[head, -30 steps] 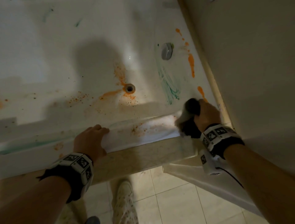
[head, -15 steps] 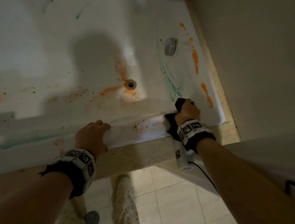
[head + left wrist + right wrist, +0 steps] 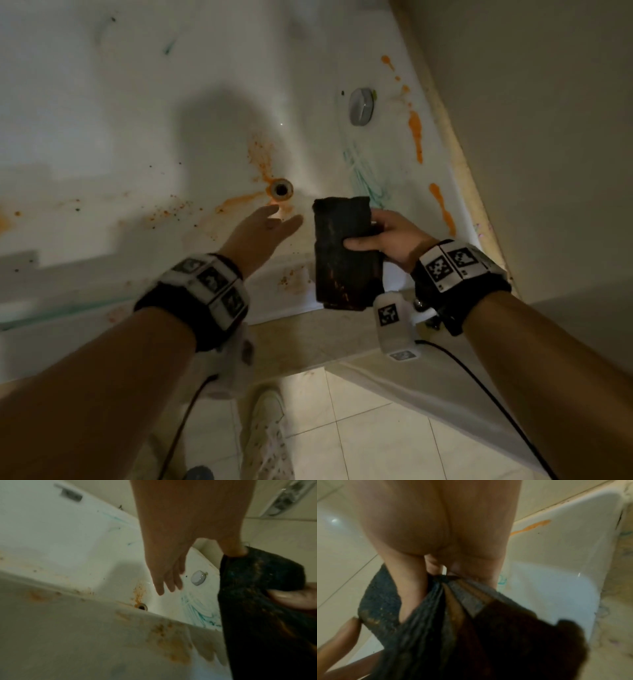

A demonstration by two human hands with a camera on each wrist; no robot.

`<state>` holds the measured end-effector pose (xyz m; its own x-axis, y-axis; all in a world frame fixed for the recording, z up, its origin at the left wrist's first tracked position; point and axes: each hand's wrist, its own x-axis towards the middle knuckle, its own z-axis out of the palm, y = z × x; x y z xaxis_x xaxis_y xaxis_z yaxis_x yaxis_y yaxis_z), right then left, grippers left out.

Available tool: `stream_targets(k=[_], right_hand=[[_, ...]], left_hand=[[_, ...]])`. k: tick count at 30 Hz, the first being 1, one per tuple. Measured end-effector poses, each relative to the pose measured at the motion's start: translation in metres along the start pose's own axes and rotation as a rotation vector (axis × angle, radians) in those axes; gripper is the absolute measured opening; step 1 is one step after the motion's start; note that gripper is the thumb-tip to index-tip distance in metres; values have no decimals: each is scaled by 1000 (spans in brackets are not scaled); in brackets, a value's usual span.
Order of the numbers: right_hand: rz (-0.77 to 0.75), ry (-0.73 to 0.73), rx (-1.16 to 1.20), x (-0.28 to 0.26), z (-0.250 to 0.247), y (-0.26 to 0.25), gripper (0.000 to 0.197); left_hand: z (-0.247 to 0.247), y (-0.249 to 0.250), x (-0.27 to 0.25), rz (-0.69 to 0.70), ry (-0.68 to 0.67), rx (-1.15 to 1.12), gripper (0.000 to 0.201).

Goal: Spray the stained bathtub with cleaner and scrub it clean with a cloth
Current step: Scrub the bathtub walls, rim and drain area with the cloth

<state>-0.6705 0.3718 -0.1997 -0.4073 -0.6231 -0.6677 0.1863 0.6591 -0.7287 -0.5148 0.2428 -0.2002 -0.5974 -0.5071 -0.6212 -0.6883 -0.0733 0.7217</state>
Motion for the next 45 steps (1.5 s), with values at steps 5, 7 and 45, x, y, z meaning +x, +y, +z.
stream_targets(k=[5, 7, 45], right_hand=[[-58, -96, -98, 4, -10, 12, 46], [-116, -26, -245, 6, -26, 18, 47], [128, -82, -1299, 6, -17, 43, 100]], left_hand=[[42, 6, 12, 64, -116, -46, 34], [50, -2, 13, 26, -82, -157, 33], [34, -58, 0, 700, 38, 1056, 48]])
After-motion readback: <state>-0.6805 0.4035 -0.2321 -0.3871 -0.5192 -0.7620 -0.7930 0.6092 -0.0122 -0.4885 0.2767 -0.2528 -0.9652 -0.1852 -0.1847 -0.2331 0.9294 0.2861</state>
